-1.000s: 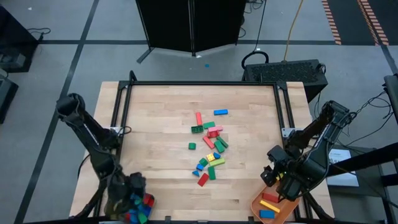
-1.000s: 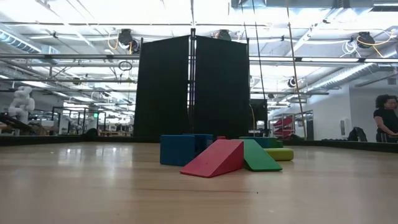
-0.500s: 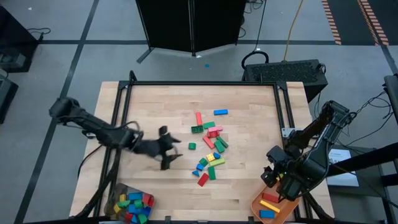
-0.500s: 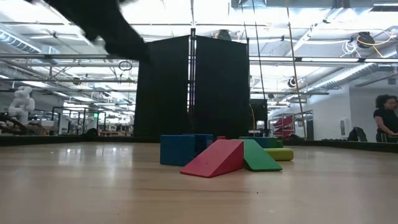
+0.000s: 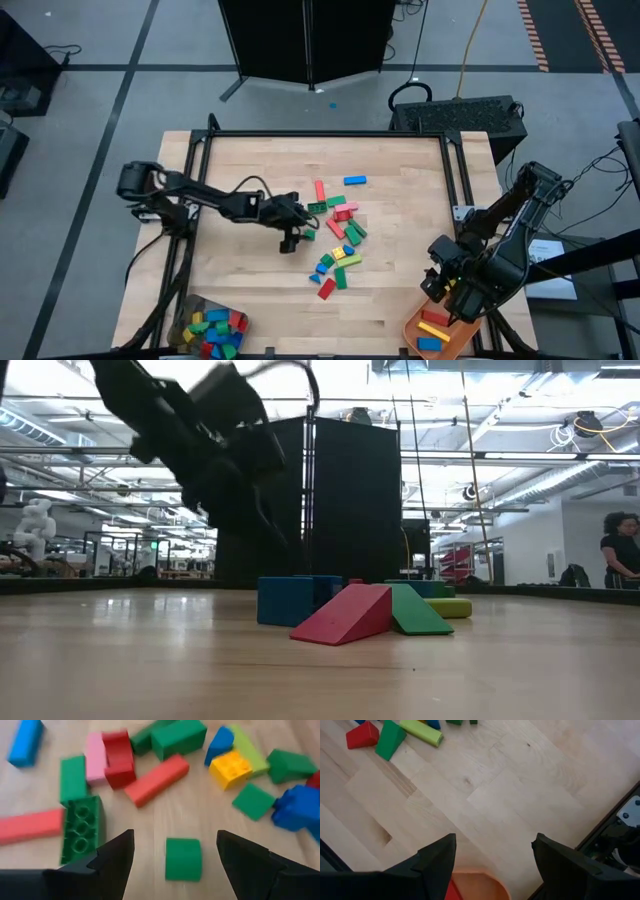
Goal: Sort blocks by size
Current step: Put the green semicircle block into the black bin, then put the blue triangular block into the black bin
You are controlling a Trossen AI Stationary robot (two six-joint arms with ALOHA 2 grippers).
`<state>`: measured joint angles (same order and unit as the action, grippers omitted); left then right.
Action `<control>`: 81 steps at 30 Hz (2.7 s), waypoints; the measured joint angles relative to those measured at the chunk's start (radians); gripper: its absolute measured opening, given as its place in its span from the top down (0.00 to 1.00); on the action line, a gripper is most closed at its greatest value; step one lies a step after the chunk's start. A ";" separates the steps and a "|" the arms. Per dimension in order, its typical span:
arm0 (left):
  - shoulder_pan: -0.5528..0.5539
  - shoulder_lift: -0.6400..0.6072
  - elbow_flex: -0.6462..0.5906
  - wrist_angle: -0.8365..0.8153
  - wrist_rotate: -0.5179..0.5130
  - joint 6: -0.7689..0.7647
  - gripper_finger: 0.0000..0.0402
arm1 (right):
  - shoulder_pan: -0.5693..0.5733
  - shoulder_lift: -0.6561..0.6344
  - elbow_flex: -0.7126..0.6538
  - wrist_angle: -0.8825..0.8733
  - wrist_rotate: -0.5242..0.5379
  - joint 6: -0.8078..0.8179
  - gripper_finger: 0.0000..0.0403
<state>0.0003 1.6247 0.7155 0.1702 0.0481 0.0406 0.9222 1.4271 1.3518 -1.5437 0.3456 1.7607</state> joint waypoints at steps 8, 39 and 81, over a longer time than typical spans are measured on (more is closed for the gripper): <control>0.016 0.146 0.000 0.058 0.060 0.022 0.30 | 0.000 0.000 0.000 -0.011 -0.003 -0.048 0.36; -0.450 -0.550 0.008 -0.380 0.066 -0.517 0.70 | -0.005 0.000 0.000 -0.028 -0.003 -0.070 0.36; -0.734 -0.379 0.070 -0.386 -0.571 -0.520 0.20 | -0.045 0.000 0.000 0.051 0.028 -0.041 0.36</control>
<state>-0.7340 1.2455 0.7856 -0.2159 -0.5229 -0.4799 0.8776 1.4273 1.3521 -1.4925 0.3736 1.7194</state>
